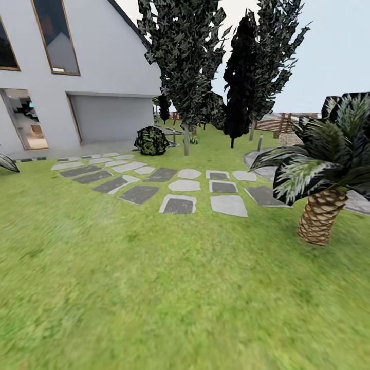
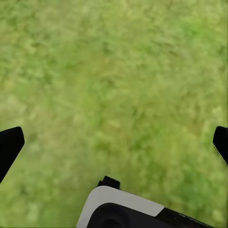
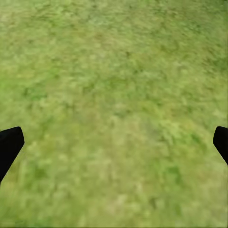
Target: Take the three Easter eggs out of the wicker basket on the lawn in the garden, then place them on the lawn next to a single tree (choose any tree) so that all three eggs are next to the same tree and none are left in the basket.
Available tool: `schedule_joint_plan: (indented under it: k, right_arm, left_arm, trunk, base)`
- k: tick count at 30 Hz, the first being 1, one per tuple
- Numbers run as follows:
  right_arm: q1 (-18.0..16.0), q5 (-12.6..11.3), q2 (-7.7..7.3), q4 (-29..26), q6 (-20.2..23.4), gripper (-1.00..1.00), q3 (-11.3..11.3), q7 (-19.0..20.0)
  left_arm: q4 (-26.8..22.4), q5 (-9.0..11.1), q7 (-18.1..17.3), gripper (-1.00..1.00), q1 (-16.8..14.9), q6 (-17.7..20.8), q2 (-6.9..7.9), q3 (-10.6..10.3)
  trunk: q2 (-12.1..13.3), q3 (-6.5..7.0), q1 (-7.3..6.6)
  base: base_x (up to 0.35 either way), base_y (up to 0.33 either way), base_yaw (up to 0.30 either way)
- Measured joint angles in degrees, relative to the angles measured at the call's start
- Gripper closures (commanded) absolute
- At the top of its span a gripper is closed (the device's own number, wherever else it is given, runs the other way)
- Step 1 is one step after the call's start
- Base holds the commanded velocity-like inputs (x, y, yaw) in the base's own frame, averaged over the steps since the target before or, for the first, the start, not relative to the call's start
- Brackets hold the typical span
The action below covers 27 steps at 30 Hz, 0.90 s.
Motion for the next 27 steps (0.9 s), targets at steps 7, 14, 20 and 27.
schedule_joint_plan:
  k: [7, 14, 20, 27]
  right_arm:
    - [0.00, -0.01, -0.04, -0.21, -0.01, -1.00, 0.00, 0.00]
    - [0.00, -0.03, -0.06, -0.12, -0.01, -1.00, 0.00, 0.00]
    - [0.00, -0.03, -0.06, -0.11, 0.00, -1.00, 0.00, 0.00]
    - [0.00, -0.03, -0.06, -0.23, 0.00, -1.00, 0.00, 0.00]
  left_arm:
    - [0.00, -0.09, 0.00, -1.00, -0.02, 0.00, -0.08, -0.07]
    - [0.00, -0.04, 0.00, -1.00, -0.03, 0.00, -0.10, -0.08]
    - [0.00, -0.01, 0.00, -1.00, -0.04, 0.00, -0.08, -0.07]
    - [0.00, -0.01, 0.00, -1.00, 0.00, 0.00, -0.09, -0.08]
  trunk:
    - [0.00, 0.00, 0.00]
    - [0.00, 0.00, 0.00]
    - [0.00, 0.00, 0.00]
    - [0.00, 0.00, 0.00]
  base:
    - [0.331, 0.001, 0.000]
    - [0.331, 0.000, 0.000]
    - [0.331, 0.000, 0.000]
    - [0.331, 0.000, 0.000]
